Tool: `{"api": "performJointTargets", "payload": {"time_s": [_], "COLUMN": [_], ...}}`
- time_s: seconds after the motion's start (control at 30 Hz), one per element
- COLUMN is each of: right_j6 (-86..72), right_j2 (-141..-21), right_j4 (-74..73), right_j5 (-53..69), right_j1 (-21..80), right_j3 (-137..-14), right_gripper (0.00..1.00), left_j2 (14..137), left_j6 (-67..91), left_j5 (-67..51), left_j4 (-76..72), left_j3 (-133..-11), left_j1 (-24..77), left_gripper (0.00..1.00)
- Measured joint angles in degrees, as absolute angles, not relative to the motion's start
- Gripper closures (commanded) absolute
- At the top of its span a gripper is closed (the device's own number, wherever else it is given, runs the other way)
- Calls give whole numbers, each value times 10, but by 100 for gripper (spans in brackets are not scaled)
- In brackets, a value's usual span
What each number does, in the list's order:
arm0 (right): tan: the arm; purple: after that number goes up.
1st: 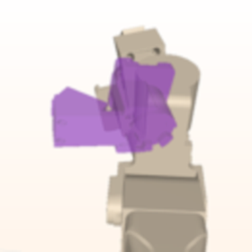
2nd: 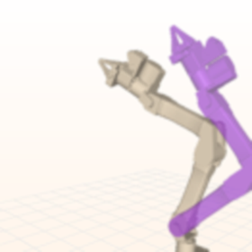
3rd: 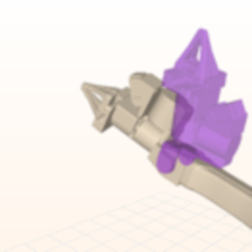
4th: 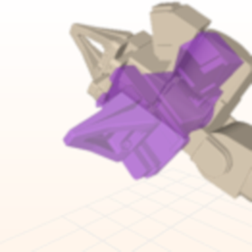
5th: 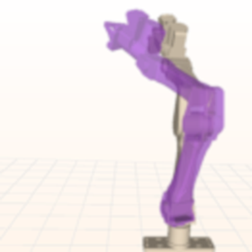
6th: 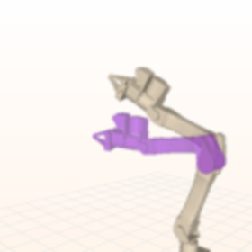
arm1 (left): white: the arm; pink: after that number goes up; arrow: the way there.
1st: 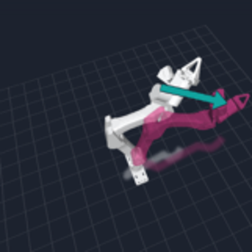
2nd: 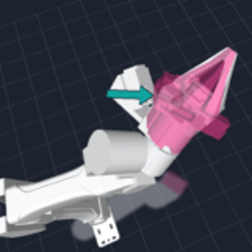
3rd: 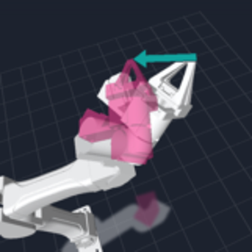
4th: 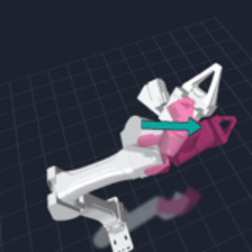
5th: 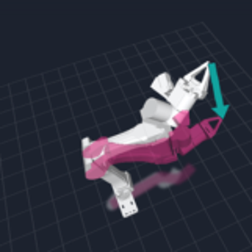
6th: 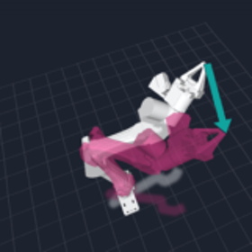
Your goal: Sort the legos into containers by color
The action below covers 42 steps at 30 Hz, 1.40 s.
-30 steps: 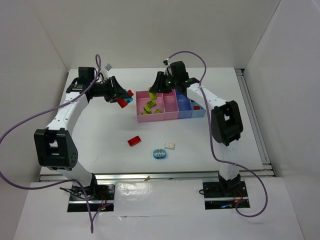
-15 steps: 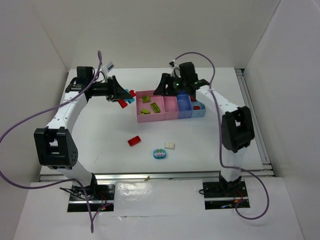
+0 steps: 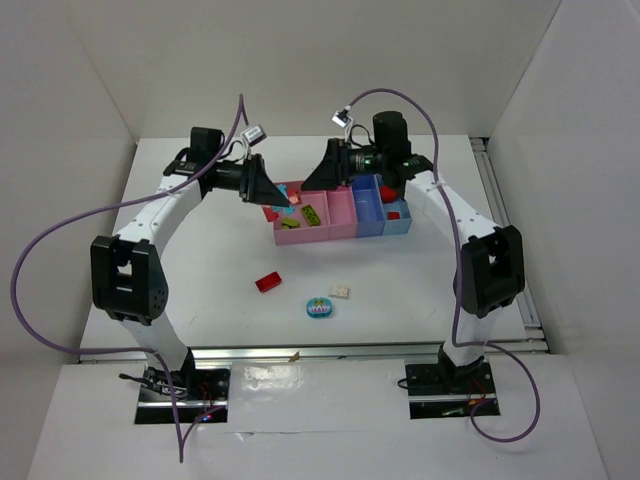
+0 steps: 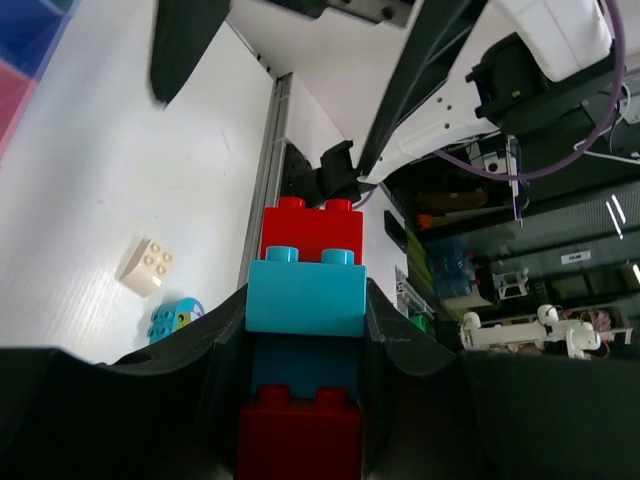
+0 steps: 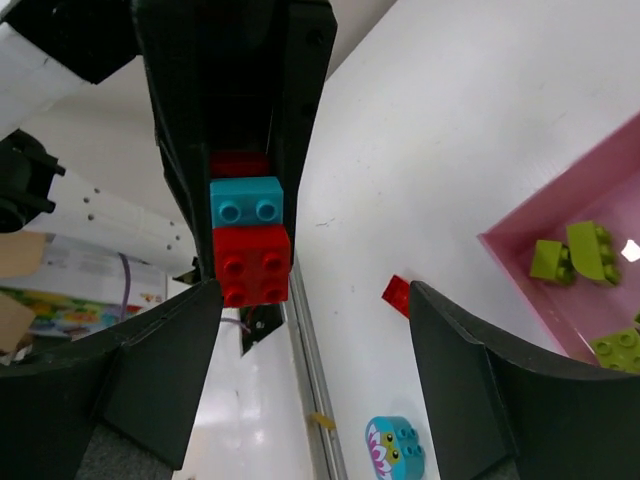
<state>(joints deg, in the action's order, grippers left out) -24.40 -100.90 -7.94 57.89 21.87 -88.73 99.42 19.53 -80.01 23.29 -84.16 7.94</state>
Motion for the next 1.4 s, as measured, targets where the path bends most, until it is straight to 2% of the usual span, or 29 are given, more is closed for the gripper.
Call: {"api": "performJointTargets", "payload": {"time_s": [0.23, 0.37, 0.47, 0.67, 0.73, 0.8, 0.83, 0.93, 0.97, 1.0, 1.17, 1.4], "right_j6": [-244, -252, -261, -275, -282, -287, -288, -289, -297, -301, -295, -295], "right_j2": [-1043, -1044, -1044, -1044, -1044, -1044, -1044, -1044, -1044, -1044, -1044, -1003], "right_j4": [-78, -57, -46, -18, -4, 1, 2, 5, 4, 3, 0, -6], "right_j5": [620, 628, 641, 660, 672, 678, 681, 679, 679, 679, 672, 588], "right_j1": [234, 236, 239, 256, 259, 259, 259, 259, 259, 258, 255, 218], "right_j3": [-906, -907, -906, -902, -895, -894, -893, -891, -889, -888, -887, -822], "right_gripper": [19, 30, 30, 22, 23, 30, 43, 65, 80, 84, 98, 100], "left_j2": [994, 994, 994, 994, 994, 994, 994, 994, 994, 994, 994, 995], "left_j6": [194, 192, 192, 183, 182, 181, 181, 180, 176, 173, 167, 168], "left_j5": [-809, -809, -810, -808, -806, -806, -804, -807, -806, -805, -802, -782], "left_j4": [230, 229, 230, 229, 230, 231, 232, 233, 231, 231, 233, 238], "left_j3": [-850, -850, -850, -850, -850, -850, -850, -850, -851, -851, -851, -851], "left_j1": [87, 87, 87, 91, 91, 91, 91, 91, 92, 92, 92, 75], "left_gripper": [100, 100, 100, 100, 100, 100, 100, 100, 100, 100, 100, 100]}}
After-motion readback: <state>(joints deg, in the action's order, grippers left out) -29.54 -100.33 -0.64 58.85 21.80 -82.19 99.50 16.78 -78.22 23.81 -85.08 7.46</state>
